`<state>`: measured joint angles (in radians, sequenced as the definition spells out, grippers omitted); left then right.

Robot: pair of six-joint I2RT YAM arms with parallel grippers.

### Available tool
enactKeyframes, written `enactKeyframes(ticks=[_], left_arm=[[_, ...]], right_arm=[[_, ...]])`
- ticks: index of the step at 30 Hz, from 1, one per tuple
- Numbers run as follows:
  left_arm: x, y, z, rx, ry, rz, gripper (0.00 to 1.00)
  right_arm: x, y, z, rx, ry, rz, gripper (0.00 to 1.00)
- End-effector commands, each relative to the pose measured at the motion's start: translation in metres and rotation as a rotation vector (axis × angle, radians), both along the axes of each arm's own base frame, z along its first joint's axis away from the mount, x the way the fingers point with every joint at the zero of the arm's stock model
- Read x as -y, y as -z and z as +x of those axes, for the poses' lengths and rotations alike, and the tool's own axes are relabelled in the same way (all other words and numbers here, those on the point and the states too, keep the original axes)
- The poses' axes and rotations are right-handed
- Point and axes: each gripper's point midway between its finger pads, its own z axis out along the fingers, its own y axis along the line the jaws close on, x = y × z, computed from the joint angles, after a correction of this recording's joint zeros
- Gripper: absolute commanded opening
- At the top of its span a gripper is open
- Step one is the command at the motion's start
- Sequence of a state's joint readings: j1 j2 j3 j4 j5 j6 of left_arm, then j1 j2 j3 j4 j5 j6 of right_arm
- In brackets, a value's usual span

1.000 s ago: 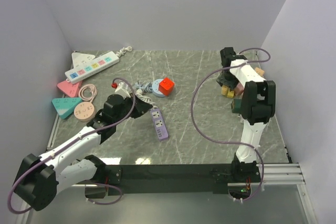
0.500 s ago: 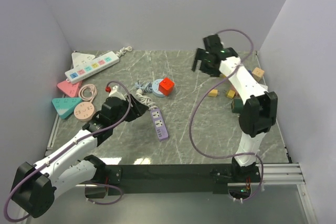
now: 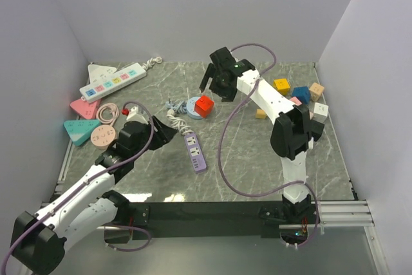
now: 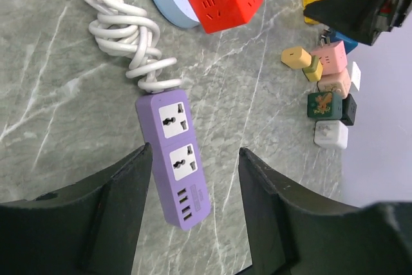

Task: Pull the plug off the socket

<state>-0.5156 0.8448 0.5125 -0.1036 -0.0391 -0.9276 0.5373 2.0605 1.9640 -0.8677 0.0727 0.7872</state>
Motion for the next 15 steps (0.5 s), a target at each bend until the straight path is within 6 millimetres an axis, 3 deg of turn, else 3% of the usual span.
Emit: enactKeyframes(ticks=[1,7,15], left_arm=[[-0.009,0.004,-0.004,-0.008,-0.036,0.000,0.62],[-0.017,0.002,-0.009,0.001,-0.066,-0.003,0.65],[-0.024,0.004,-0.012,0.001,-0.089,-0.003,0.66]], right_arm=[[-0.010,-0.009,0.011,-0.038,0.181,0.105,0.98],[-0.031,0.036,0.009,-0.197,0.257,0.150,0.98],[-0.049,0.068,-0.001,-0.271,0.250,0.148,0.97]])
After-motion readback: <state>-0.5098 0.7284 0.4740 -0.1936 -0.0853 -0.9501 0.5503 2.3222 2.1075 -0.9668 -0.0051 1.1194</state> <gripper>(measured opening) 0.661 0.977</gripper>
